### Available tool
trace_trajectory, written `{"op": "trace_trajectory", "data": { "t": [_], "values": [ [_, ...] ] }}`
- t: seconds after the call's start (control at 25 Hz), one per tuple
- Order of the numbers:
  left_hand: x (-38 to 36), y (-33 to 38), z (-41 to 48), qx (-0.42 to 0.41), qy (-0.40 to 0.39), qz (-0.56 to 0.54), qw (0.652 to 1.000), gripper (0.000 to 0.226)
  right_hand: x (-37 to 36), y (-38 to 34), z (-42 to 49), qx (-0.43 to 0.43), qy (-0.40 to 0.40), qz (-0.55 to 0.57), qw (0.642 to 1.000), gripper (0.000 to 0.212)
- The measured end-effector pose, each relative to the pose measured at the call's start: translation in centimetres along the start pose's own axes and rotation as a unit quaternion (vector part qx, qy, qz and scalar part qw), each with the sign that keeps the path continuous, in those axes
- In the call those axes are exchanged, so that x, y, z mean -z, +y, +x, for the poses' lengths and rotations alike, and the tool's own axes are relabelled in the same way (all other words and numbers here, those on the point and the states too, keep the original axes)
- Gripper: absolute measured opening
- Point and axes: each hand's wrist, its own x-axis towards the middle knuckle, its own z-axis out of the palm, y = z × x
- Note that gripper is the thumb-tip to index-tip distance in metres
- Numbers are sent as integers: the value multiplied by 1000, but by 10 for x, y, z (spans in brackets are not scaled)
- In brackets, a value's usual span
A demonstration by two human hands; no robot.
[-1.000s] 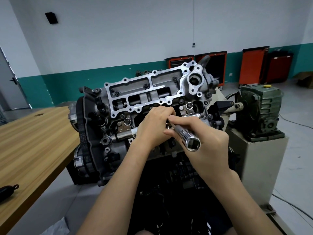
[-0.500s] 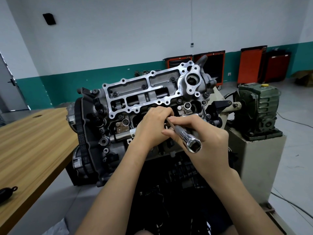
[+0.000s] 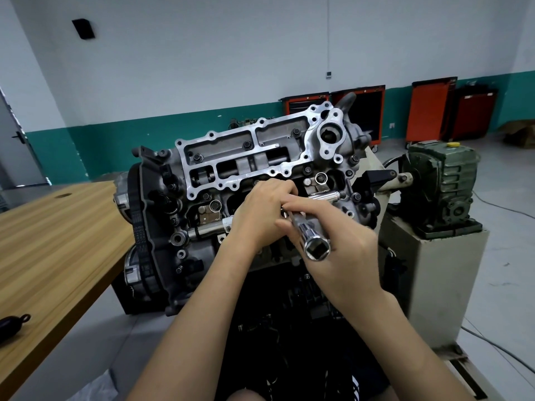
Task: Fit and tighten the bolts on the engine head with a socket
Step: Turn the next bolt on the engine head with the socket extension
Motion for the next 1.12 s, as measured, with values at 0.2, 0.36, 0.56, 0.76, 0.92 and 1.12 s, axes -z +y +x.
{"op": "trace_trajectory", "data": {
  "t": [0.2,0.36,0.56,0.76,0.92,1.12],
  "values": [
    [11,14,-13,45,53,-79,994,19,2,3,5,8,-20,0,1000,32],
    [1,0,0,-6,8,15,1000,21,3,2,5,-8,15,12,1000,27],
    [-4,-4,0,-4,22,13,1000,36,2,3,3,14,-35,11,999,36],
    [-4,-4,2,-6,18,18,1000,26,4,3,6,-7,8,15,1000,27],
    [-4,-6,1,-5,3,19,1000,28,2,0,3,11,-41,29,999,38],
    [-4,-4,2,3,16,16,1000,16,7,4,7,-10,10,14,1000,29]
  ]
}}
